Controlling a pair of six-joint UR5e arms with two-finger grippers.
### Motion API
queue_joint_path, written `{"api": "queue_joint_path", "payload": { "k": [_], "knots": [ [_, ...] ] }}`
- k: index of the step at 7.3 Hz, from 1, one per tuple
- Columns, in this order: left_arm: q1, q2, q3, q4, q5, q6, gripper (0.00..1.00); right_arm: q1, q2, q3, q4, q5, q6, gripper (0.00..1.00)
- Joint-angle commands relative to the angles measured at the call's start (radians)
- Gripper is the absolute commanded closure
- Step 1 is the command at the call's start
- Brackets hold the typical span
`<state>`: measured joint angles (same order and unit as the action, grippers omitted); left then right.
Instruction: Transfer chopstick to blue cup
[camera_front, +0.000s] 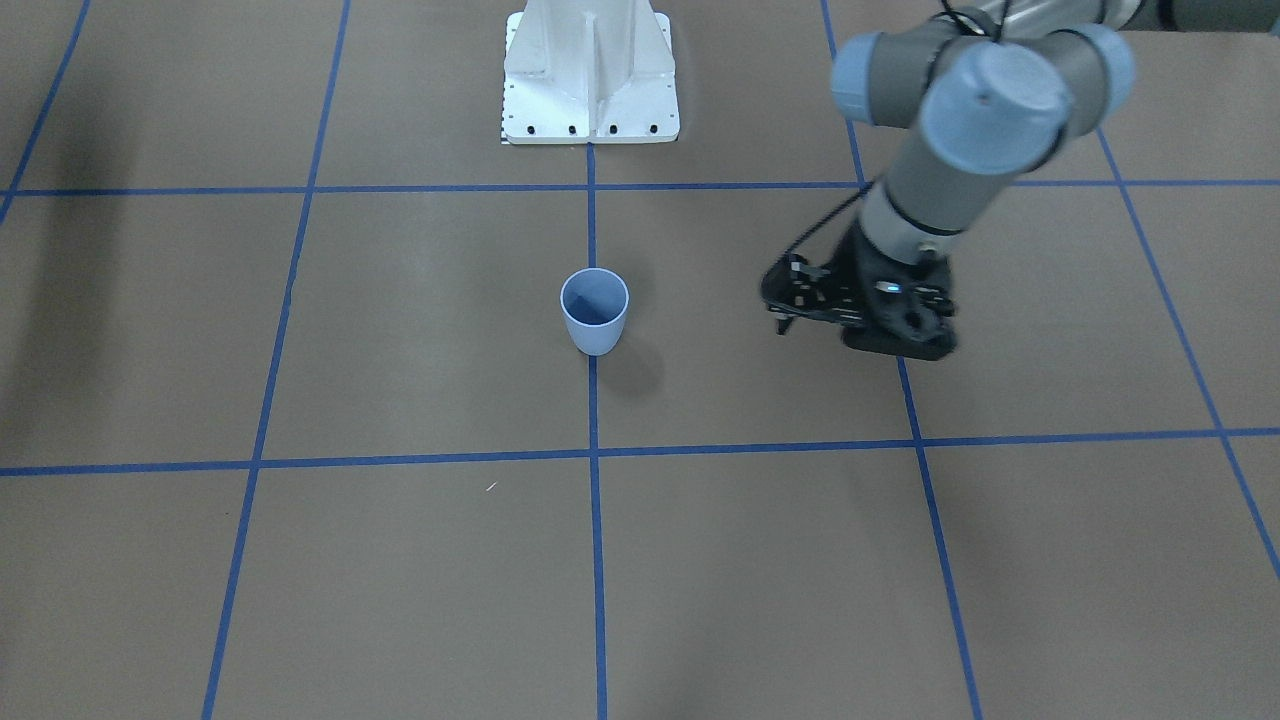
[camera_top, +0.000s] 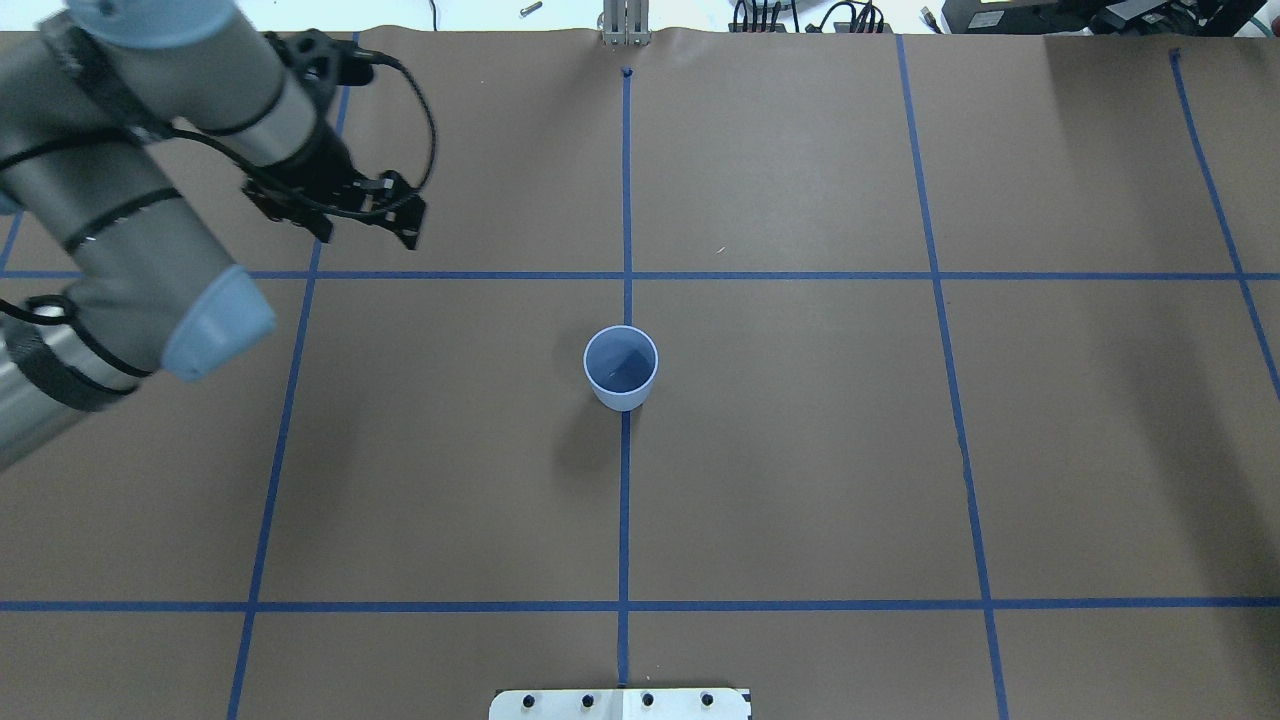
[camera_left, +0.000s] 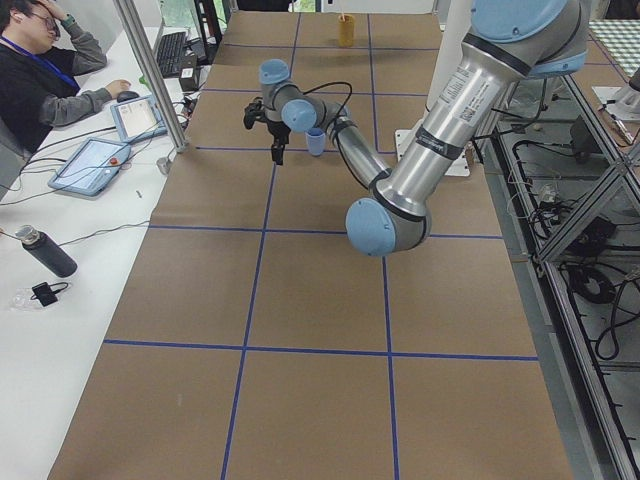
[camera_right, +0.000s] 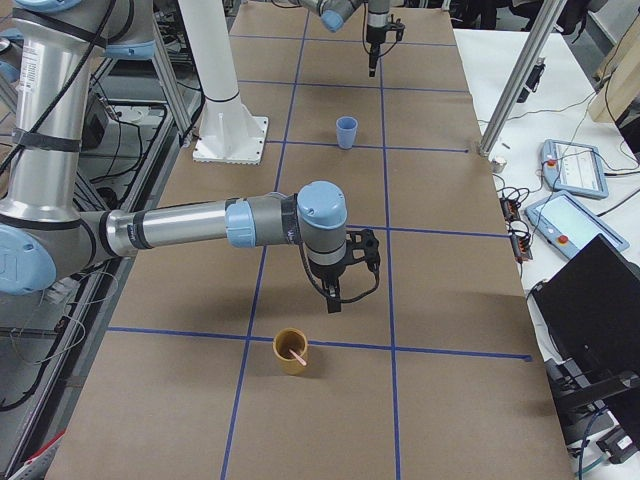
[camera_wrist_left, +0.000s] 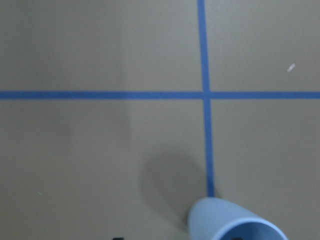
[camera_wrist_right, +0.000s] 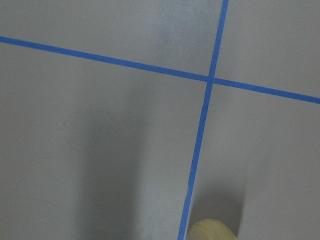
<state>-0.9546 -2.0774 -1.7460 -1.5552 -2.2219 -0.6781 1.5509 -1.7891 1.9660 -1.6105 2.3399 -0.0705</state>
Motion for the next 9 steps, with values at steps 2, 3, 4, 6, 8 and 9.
{"api": "queue_joint_path", "payload": {
  "k": [2,3,4,6,8,9],
  "knots": [
    [-0.36,0.216,0.139,0.0,-0.117,0.693,0.01,0.012,-0.015,0.008,0.001,-0.023,0.061,0.0],
    [-0.475,0.241,0.24,0.0,-0.131,0.92,0.01,0.03,-0.042,0.019,0.001,-0.027,0.137,0.0],
    [-0.548,0.244,0.323,0.0,-0.13,1.063,0.01,0.055,-0.096,0.017,0.029,-0.034,0.156,0.0],
    [-0.566,0.252,0.347,-0.014,-0.131,1.097,0.01,0.081,-0.208,0.002,0.274,-0.089,0.411,0.0],
    [-0.566,0.26,0.344,-0.014,-0.131,1.095,0.01,0.08,-0.243,-0.146,0.609,-0.099,0.688,0.02],
    [-0.566,0.26,0.342,-0.014,-0.131,1.094,0.01,0.08,-0.243,-0.209,0.738,-0.118,0.784,0.03]
  ]
}}
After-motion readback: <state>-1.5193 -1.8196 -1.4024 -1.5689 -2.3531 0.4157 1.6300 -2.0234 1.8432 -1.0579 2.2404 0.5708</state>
